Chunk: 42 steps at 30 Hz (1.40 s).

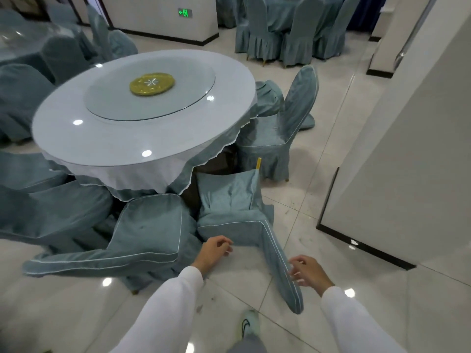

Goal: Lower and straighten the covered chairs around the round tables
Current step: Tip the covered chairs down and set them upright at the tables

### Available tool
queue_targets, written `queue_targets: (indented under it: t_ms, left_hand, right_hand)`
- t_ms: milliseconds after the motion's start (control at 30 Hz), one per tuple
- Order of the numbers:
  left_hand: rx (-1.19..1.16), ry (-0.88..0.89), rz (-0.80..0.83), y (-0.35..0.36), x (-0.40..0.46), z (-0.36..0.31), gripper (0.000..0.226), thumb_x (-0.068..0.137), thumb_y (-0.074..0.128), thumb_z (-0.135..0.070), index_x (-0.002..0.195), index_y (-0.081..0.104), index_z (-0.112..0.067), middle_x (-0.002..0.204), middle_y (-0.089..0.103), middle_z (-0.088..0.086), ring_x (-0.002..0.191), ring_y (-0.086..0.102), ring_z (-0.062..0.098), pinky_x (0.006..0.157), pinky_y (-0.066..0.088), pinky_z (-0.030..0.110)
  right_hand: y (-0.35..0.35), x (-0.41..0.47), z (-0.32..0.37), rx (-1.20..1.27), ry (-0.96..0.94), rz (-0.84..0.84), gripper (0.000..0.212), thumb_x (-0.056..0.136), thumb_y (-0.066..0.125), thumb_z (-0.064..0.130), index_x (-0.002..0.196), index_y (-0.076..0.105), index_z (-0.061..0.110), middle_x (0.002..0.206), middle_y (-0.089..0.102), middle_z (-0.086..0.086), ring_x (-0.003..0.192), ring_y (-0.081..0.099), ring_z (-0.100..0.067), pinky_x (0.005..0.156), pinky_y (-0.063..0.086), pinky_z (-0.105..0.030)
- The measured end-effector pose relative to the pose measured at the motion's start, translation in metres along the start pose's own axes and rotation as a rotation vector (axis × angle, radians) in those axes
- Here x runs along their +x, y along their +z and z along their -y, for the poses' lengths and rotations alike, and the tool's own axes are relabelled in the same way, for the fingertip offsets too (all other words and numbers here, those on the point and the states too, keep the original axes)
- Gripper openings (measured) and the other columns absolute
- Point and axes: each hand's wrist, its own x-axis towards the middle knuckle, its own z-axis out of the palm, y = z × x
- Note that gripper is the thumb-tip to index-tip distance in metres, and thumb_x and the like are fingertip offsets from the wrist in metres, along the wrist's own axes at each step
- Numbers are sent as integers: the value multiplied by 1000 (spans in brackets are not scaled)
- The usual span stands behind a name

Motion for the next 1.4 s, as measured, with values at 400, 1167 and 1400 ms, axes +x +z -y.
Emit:
queue_targets:
  t_ms: [400,1167,1400]
  left_hand:
    - [-54,-63,8,73,96,-27,29,93,54,-2,82,71,-22,71,74,-4,70,69,17,74,61,34]
    - [-676,-532,-580,304,37,-52,25,97,47,-8,98,70,-19,88,76,5,83,70,26,71,53,33]
    - [-714,-601,-598,342,14,-13,20,98,50,-9,98,69,-16,89,75,9,81,68,26,68,52,32]
  right_hand:
    - [-104,83,20,-110,5,36,17,103,55,21,107,70,16,90,76,-11,83,74,-28,75,59,-36]
    - [-193,206,-16,-822,-42,588,22,100,52,25,114,66,14,92,76,-11,65,66,-20,68,60,-31]
    - [-158,209,-88,-894,-12,675,23,99,53,27,116,63,16,97,74,-9,72,66,-20,63,51,-24]
